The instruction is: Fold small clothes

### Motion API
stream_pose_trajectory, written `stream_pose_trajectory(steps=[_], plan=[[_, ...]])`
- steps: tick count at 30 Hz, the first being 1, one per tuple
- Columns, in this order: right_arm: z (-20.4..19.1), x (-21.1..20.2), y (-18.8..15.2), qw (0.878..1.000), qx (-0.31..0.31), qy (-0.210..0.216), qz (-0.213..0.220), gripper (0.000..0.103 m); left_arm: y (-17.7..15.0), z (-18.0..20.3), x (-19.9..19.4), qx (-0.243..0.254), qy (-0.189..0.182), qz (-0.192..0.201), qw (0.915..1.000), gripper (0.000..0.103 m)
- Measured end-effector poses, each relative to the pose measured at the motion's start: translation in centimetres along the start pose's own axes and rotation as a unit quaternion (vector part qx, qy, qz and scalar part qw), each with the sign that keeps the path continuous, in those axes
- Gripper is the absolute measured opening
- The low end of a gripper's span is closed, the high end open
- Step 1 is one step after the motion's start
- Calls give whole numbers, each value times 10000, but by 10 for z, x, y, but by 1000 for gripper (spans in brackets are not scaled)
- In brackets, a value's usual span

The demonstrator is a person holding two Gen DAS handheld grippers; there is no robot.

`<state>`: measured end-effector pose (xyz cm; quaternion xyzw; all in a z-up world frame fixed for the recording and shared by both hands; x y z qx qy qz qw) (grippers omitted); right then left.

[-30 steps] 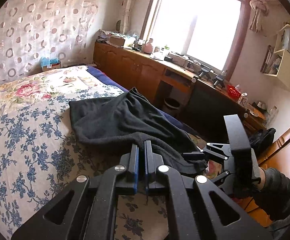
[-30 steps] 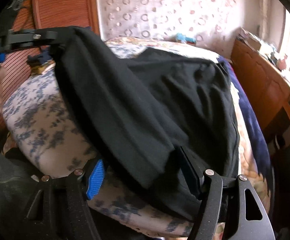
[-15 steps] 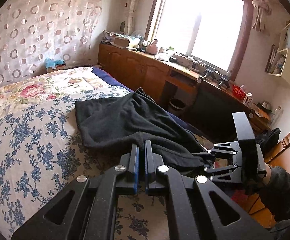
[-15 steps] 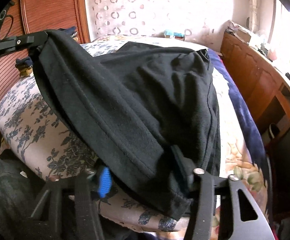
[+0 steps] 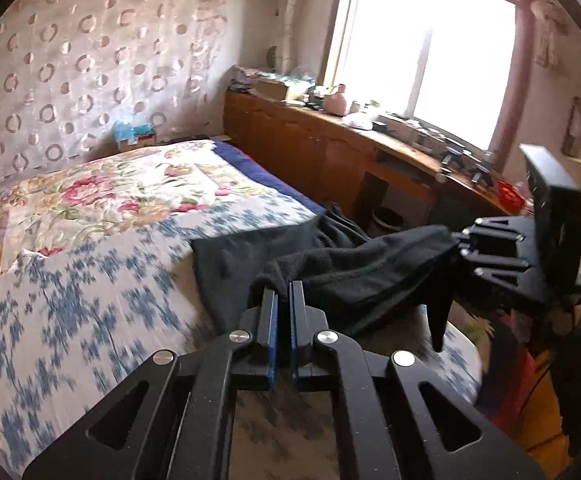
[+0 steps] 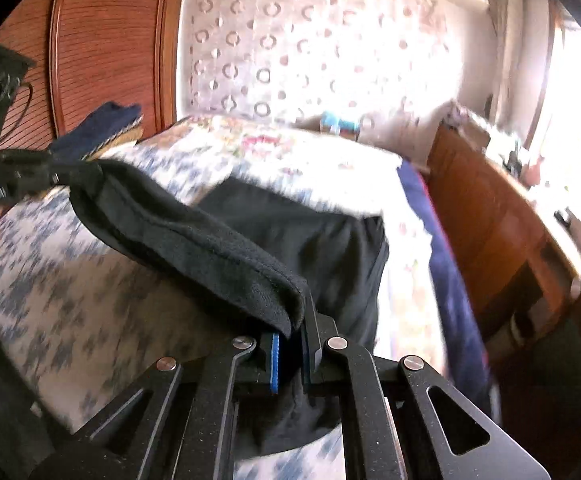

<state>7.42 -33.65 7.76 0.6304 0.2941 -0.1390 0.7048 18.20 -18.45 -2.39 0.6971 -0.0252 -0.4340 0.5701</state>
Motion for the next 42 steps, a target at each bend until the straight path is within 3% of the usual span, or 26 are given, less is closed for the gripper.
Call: stream_pose_trajectory(steps=[5, 11, 14, 16, 19, 24, 29, 37, 38, 40, 42], plan=[[7, 56, 41, 9996, -82, 104, -249, 7, 16, -35, 43, -131, 221, -243, 9994, 5], [20, 114, 63, 9979, 25, 283, -587, 7, 20, -61, 86, -247, 390, -546, 9974, 5], [26, 133, 68, 9968, 74, 259, -748, 23, 18, -67, 96, -248, 430, -680, 9965, 12], [31, 139, 76, 9965, 70, 239, -798, 37, 17, -69, 98, -203, 440, -706, 9963, 31], [36, 138, 90, 9972, 153, 209, -699, 50, 14, -70, 99, -195, 320, -695, 9969, 46], [34, 141, 98, 9983, 171, -74, -549, 60, 1, -64, 115, 29, 286, -997, 9946, 48], [27, 162, 86, 9951, -70, -139, -978, 62, -22, -58, 141, 122, 134, -1542, 9879, 48], [51, 164, 117, 9947, 492, -67, -900, 64, -26, -58, 139, -16, 113, -1493, 9887, 48], [57, 160, 121, 9946, 635, -144, -810, 64, -26, -57, 138, -4, 120, -1498, 9886, 48], [76, 156, 123, 9936, 595, -763, -579, 64, -26, -57, 139, 5, 118, -1495, 9887, 48], [86, 143, 125, 9929, 766, -801, -441, 64, -25, -58, 138, -20, 122, -1491, 9887, 48]])
Point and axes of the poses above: each gripper's, at about its wrist camera, not at the fingertips, and x roughly the way its jaws point, z to its right, y to its top, the point moved 6 cm from there along x, roughly the way its jaws point, and after that the axes turned 12 degrees about x, right-handed, at the moved point
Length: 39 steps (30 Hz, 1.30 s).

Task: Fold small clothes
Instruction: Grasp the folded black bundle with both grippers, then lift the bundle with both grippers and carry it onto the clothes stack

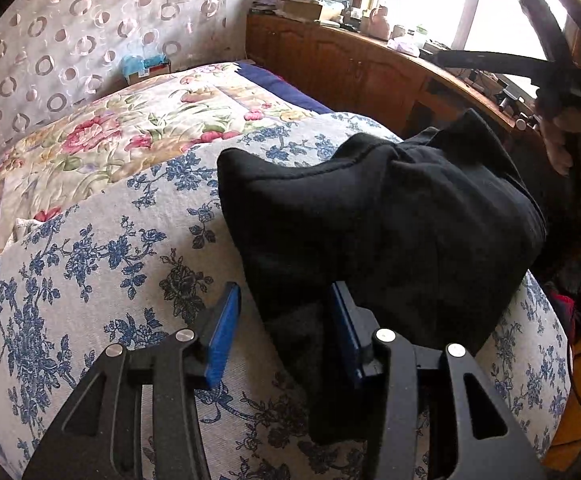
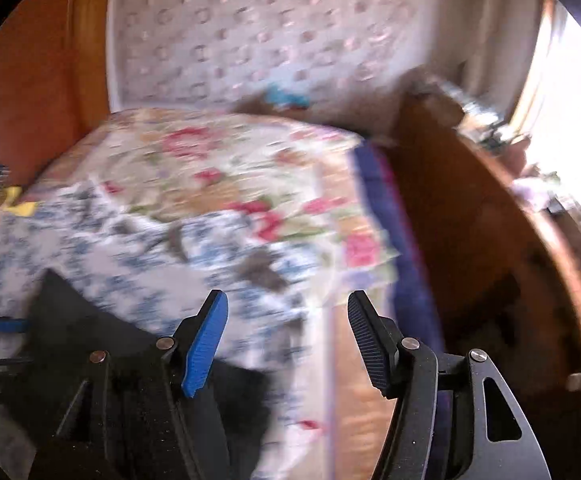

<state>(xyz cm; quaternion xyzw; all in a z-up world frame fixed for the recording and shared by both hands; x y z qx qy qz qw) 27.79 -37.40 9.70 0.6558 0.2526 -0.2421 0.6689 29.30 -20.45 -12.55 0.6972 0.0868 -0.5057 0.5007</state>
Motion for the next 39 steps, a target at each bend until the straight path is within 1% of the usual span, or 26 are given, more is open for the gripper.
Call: stream_pose_trajectory(steps=[1, 2, 4, 6, 8, 11, 15, 18, 21, 24, 26, 28, 29, 30, 31, 32, 33, 34, 36, 39], plan=[[0, -6, -2, 10000, 19, 75, 15, 64, 1, 0, -1, -19, 1, 5, 10000, 48], [-2, -12, -6, 9999, -78, 63, 50, 64, 1, -1, -2, -41, 8, 29, 10000, 48], [-9, -23, -18, 9998, -170, 107, 49, 64, 5, -4, -10, -110, 24, 173, 9998, 48], [-13, -30, -36, 9994, -111, 313, -54, 64, 10, -8, -13, -191, 29, 315, 9993, 48], [-13, -38, -54, 9985, 63, 526, -123, 65, 17, -11, -11, -237, 49, 346, 9991, 48], [-8, -36, -85, 9956, 392, 734, -419, 70, 24, -21, 0, -207, -5, 263, 9994, 51], [3, -23, -115, 9895, 720, 985, -779, 74, 25, -29, 15, -217, -130, 85, 9996, 62], [14, -14, -126, 9869, 921, 971, -903, 77, 24, -31, 23, -317, -288, -13, 9991, 62], [24, -3, -129, 9808, 1176, 1133, -1061, 78, 26, -29, 25, -309, -272, 50, 9991, 63], [30, 2, -127, 9791, 1218, 1219, -1083, 78, 30, -25, 28, -251, -316, 40, 9992, 63], [29, 2, -128, 9775, 1263, 1278, -1102, 74, 32, -23, 29, -255, -419, 64, 9988, 61], [18, 3, -128, 9813, 1102, 1196, -1030, 67, 34, -21, 29, -252, -528, 109, 9982, 50], [14, 0, -128, 9825, 1033, 1192, -991, 64, 36, -21, 30, -256, -542, 116, 9981, 46], [10, -4, -130, 9824, 982, 1251, -975, 54, 37, -21, 30, -254, -562, 96, 9981, 39], [7, -6, -131, 9826, 949, 1263, -974, 48, 37, -20, 31, -282, -659, 87, 9974, 30], [7, -8, -131, 9831, 893, 1293, -939, 45, 38, -19, 31, -324, -767, 84, 9965, 26], [4, -7, -133, 9825, 845, 1363, -945, 36, 39, -18, 30, -347, -820, 107, 9960, 19], [-1, -3, -132, 9822, 835, 1393, -944, 31, 40, -17, 28, -327, -838, 150, 9958, 17], [-1, -6, -131, 9831, 759, 1438, -838, 26, 43, -14, 15, -271, -848, 342, 9954, 16], [-3, -14, -124, 9865, 647, 1378, -602, 25, 50, -11, -17, -297, -899, 766, 9926, 15]])
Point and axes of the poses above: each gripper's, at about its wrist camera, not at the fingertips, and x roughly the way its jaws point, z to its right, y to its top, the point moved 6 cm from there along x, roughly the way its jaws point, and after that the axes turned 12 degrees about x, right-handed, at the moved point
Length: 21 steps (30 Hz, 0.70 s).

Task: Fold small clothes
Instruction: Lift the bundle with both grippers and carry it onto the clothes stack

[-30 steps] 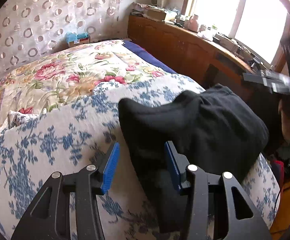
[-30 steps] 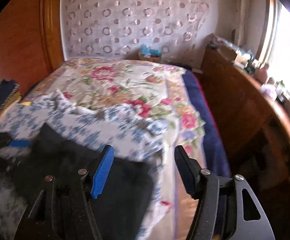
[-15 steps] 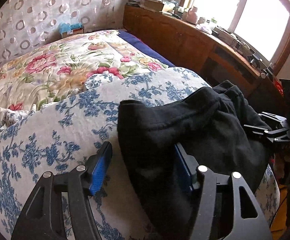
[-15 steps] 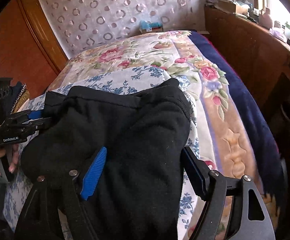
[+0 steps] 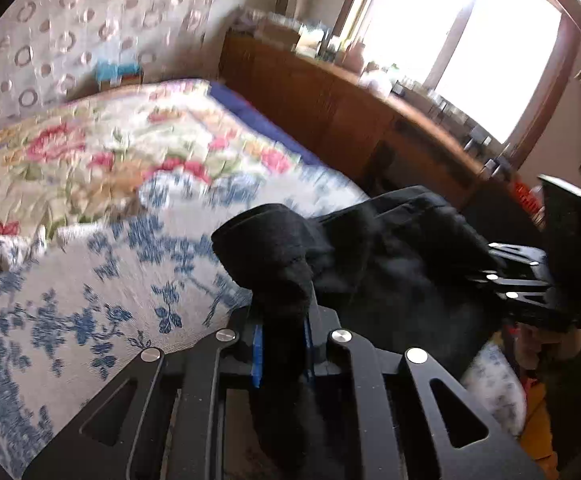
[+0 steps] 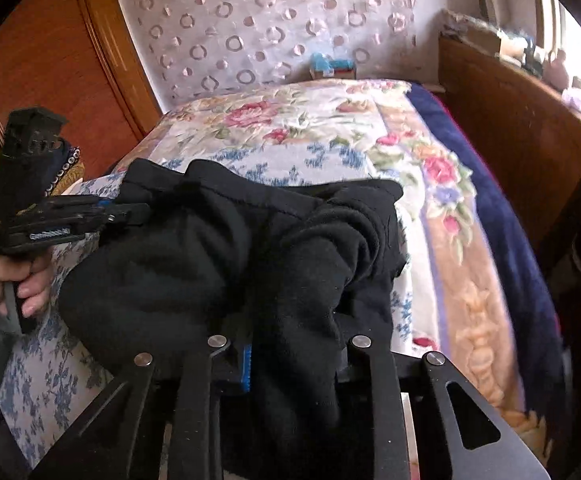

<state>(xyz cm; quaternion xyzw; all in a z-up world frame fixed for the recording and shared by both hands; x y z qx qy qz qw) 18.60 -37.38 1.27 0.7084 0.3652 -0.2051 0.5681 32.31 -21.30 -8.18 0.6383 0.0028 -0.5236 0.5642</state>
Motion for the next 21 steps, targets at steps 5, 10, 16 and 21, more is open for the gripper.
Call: stream_pose_trajectory(steps=[5, 10, 16, 21], plan=[[-23, -29, 24, 9981, -379, 75, 485, 24, 13, 5, -67, 28, 231, 723, 9971, 15], [-70, -37, 53, 9920, -968, 394, 708, 24, 6, -23, -138, -126, 766, 1176, 9900, 15], [-171, -6, 82, 9727, -1989, 1012, 642, 24, -41, -74, -233, -438, 1893, 1487, 9696, 15], [-275, 32, 103, 9435, -2883, 1551, 515, 24, -92, -114, -307, -897, 2875, 1757, 9372, 15]])
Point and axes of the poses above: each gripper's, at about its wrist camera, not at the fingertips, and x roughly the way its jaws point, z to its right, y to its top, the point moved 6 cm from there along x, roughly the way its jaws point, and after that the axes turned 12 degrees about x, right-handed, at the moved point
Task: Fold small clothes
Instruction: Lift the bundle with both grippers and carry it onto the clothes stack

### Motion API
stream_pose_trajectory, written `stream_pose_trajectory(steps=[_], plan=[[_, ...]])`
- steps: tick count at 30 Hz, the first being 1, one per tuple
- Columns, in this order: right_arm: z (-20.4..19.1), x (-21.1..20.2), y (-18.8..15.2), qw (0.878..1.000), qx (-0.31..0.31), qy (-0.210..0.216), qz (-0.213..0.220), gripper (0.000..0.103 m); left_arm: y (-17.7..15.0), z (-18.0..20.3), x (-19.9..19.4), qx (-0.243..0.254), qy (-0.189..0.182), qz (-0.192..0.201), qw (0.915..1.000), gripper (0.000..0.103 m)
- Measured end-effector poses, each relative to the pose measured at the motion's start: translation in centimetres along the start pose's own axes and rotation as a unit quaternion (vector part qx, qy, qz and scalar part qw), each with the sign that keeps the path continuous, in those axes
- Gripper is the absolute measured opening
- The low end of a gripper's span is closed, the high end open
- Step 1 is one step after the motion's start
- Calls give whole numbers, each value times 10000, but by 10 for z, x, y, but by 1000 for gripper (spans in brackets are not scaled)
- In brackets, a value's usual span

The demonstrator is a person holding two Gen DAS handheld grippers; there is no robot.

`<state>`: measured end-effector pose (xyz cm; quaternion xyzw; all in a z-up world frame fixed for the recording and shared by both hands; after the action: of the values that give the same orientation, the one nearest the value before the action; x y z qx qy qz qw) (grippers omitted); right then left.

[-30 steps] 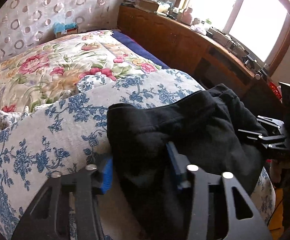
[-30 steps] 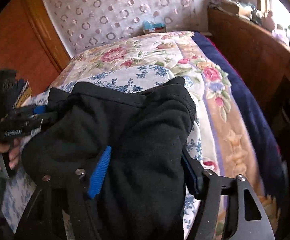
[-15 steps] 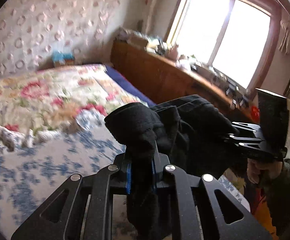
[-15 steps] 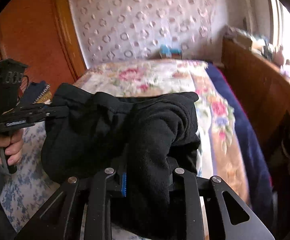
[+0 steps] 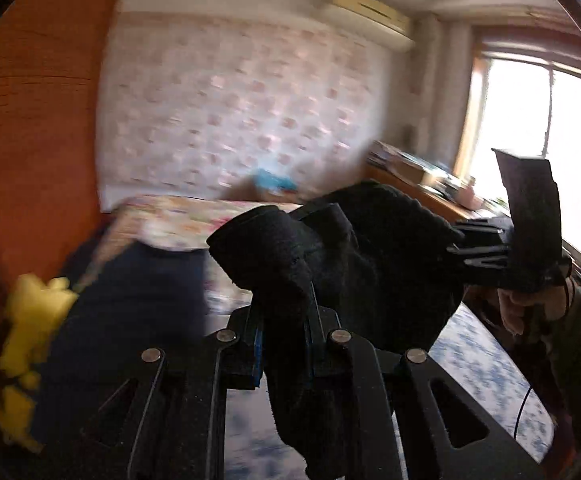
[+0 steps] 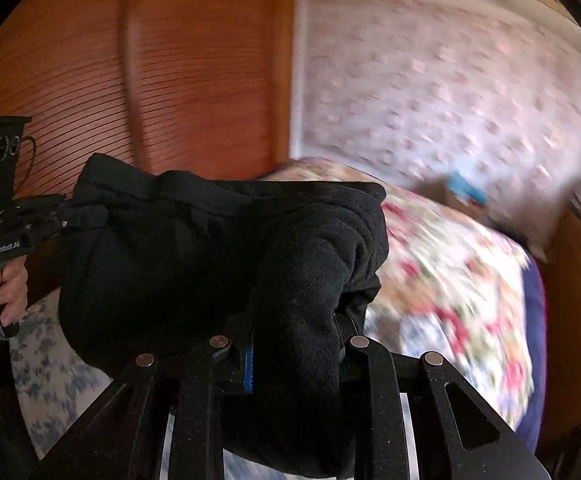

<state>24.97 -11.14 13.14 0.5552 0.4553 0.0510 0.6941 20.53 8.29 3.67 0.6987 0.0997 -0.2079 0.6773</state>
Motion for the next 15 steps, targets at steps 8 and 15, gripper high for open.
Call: stream_pose_trajectory(steps=[8, 15], plan=[[-86, 116, 90, 9911, -1198, 520, -249, 24, -53, -82, -36, -638, 996, -109, 9929, 15], [-113, 215, 110, 9842, -1568, 654, -492, 26, -102, -111, -24, -904, 1283, -543, 9861, 15]])
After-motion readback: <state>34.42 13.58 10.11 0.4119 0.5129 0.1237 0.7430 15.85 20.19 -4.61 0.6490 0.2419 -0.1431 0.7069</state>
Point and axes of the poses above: each gripper's, at about its wrist camera, not at the fingertips, and x roughly the way its jaws point, z to its right, y to its top, the point moved 6 cm from there along x, roughly the way its jaws point, and after that the axes turned 12 degrees about x, right-handed, at the moved point
